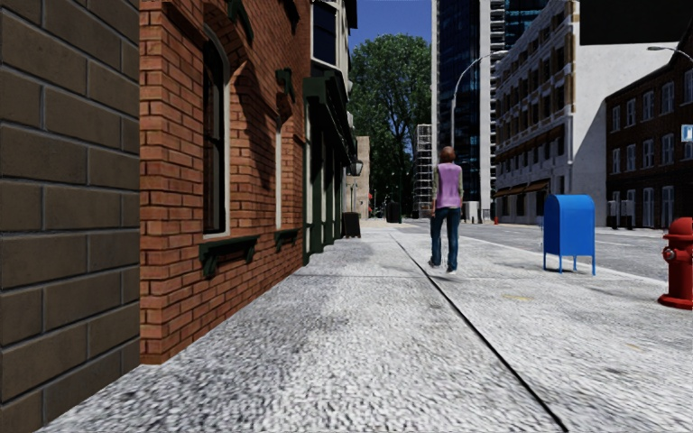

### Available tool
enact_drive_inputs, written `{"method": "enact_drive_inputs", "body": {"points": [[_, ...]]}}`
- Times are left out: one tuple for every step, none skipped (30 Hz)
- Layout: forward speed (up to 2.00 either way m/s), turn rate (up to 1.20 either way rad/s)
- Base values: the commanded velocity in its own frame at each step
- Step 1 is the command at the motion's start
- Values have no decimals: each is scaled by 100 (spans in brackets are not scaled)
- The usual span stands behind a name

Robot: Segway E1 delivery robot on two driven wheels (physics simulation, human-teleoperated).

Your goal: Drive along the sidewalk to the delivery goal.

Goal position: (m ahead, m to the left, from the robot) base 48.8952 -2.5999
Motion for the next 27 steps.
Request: {"method": "enact_drive_inputs", "body": {"points": [[193, 0], [193, 0], [195, 0], [195, 0], [195, 0], [196, 0], [197, 0], [197, 0], [197, 0], [197, 0], [198, 0], [198, 0], [198, 0], [198, 0], [198, 0], [198, 0], [198, 0], [199, 0], [200, 0], [200, 0], [200, 0], [200, 0], [200, -7], [200, -14], [200, -20], [200, -20], [200, -22]]}}
